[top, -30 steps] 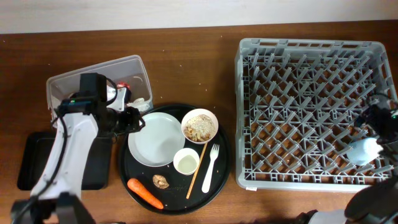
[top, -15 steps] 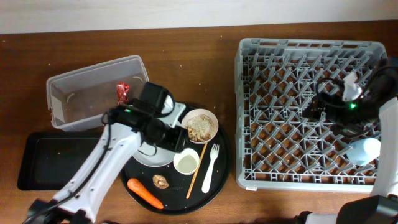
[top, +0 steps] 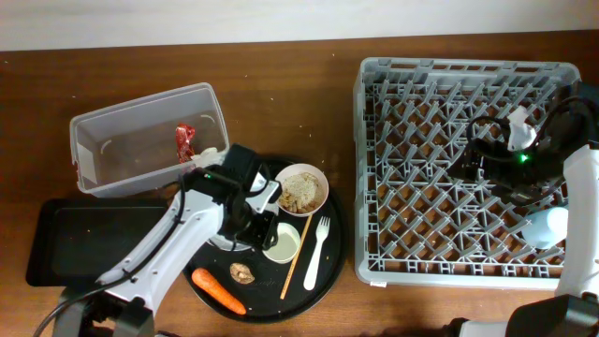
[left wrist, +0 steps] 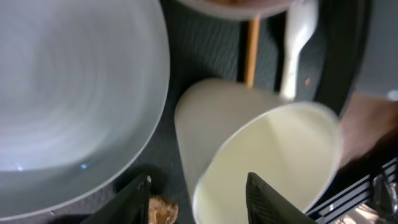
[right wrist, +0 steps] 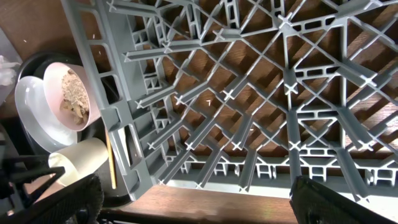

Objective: Sort waste into correct bins and load items into the dishwasher rack
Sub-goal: 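Grasp the white cup with left gripper and lift it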

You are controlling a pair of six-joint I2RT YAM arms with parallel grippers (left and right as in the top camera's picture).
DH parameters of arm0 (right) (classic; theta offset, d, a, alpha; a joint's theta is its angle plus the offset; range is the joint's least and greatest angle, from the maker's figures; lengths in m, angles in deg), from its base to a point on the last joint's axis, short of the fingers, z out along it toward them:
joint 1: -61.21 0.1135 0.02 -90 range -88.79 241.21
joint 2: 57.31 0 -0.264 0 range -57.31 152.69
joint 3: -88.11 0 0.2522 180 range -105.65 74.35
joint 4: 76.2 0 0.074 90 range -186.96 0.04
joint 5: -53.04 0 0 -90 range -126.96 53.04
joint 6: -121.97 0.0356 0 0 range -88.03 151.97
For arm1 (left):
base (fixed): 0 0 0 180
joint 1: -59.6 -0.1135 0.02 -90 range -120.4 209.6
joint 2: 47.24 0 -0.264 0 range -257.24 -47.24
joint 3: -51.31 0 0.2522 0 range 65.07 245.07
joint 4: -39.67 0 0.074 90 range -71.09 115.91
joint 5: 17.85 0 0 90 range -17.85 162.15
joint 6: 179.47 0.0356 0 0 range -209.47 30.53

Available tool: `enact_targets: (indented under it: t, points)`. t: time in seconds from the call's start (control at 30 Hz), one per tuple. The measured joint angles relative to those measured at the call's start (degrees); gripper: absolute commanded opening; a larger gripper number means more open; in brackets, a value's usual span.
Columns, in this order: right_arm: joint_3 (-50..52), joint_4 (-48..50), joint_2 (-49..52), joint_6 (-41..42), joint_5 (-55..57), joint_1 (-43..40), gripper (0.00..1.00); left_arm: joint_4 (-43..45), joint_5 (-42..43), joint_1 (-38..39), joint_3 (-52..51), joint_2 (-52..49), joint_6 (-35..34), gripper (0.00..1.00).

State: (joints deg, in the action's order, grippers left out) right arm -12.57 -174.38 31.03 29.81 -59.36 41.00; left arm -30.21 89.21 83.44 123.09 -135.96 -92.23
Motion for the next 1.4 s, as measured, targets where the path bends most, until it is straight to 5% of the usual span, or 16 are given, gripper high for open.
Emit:
enact_targets:
  t: [0.4,0.83,0.97,1.2,1.4]
  points:
    - [0.0,0.0,0.0,0.0,0.0,0.0,0.99,3.0,-0.2,0.0,-1.8,0.0,-0.3,0.01]
    - [0.0,-1.7,0.0,-2.5,-1.1,0.0,0.98,0.0,2.6,-2.6,6.2,0.1,-0.5,0.0]
    - [0.0,-2.7,0.0,-9.2,-9.1,0.0,0.98,5.8,14.8,-8.1,10.6,0.8,0.1,0.01]
    - [0.0,-3.6,0.0,-26.1,-30.9,7.7,0.98,22.3,49.4,-15.4,12.0,1.2,-0.1,0.01]
    - [0.0,1.8,0.0,-28.9,-38.4,19.8,0.98,22.8,59.0,-15.3,12.0,1.2,-0.5,0.0]
